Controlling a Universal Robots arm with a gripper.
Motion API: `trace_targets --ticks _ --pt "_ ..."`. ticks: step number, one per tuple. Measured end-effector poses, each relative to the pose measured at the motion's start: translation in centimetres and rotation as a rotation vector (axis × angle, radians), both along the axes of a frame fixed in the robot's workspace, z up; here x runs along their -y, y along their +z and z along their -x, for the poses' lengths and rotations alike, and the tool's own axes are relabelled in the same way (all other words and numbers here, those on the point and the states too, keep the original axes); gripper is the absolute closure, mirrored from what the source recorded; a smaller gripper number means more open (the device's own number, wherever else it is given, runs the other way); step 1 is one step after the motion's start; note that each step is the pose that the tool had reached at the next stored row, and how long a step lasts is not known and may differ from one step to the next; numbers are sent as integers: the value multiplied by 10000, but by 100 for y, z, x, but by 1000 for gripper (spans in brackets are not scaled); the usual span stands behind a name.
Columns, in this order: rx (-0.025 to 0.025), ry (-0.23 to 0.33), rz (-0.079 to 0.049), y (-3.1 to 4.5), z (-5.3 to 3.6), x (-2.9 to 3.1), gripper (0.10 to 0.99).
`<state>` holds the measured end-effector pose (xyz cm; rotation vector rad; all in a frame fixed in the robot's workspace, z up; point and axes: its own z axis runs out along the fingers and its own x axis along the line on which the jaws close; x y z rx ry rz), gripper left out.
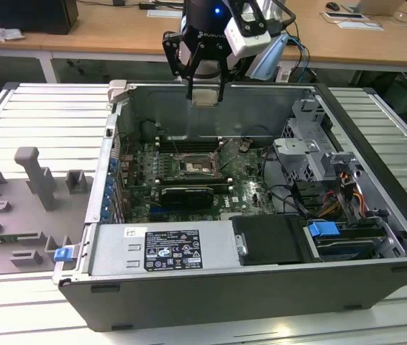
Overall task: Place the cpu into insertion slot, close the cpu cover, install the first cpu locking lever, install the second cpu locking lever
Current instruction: 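Place the cpu into insertion slot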
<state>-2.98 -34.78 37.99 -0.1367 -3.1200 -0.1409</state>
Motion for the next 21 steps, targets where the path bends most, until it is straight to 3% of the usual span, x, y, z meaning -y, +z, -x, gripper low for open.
trace_targets --ticks 21 --pt "0 -1220 -1 0 0 0 553"
